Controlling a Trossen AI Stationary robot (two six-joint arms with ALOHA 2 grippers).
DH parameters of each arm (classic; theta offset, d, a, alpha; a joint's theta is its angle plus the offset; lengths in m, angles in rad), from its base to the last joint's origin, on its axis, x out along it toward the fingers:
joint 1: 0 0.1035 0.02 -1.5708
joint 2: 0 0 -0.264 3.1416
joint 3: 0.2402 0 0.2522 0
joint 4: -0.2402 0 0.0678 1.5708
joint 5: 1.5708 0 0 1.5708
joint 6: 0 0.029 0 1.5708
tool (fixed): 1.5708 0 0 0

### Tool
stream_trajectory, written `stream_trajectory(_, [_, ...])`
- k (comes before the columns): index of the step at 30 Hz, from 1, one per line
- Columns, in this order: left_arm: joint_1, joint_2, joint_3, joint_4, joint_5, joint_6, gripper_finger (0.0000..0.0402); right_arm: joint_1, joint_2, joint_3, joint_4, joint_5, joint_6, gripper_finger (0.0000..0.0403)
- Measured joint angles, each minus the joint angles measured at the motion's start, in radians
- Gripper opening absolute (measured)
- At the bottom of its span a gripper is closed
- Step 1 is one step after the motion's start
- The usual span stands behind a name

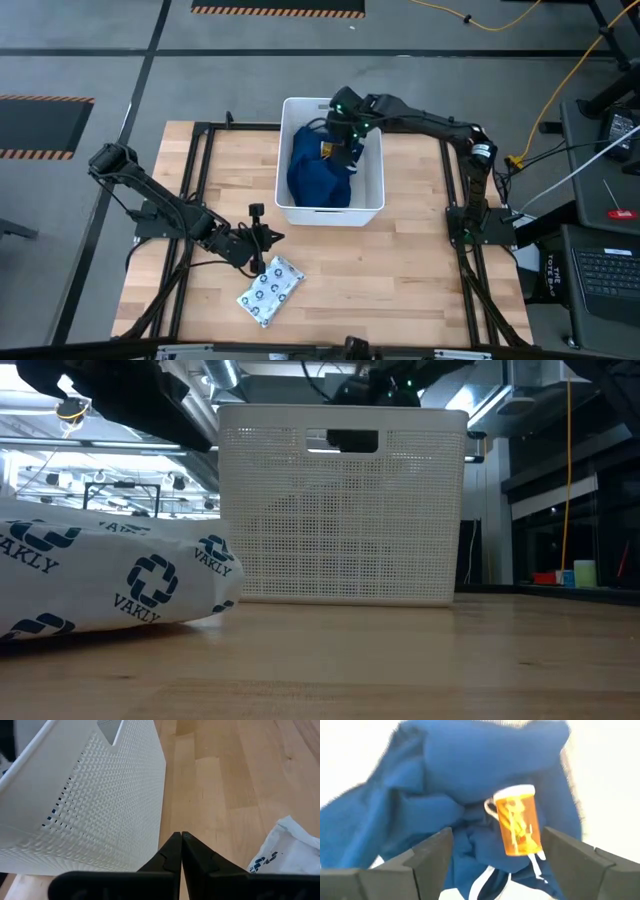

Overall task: Pick & place medical supplies in basket/bin
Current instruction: Put the white mailer bag into the white bin

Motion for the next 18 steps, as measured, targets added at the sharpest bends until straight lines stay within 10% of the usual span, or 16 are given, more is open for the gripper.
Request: stream_trajectory(18, [-0.056,0.000,0.000,0.024,0.050,-0.061,0.0007,0.254,-0.303,-0.151,0.165,0.118,0.026,0.0248])
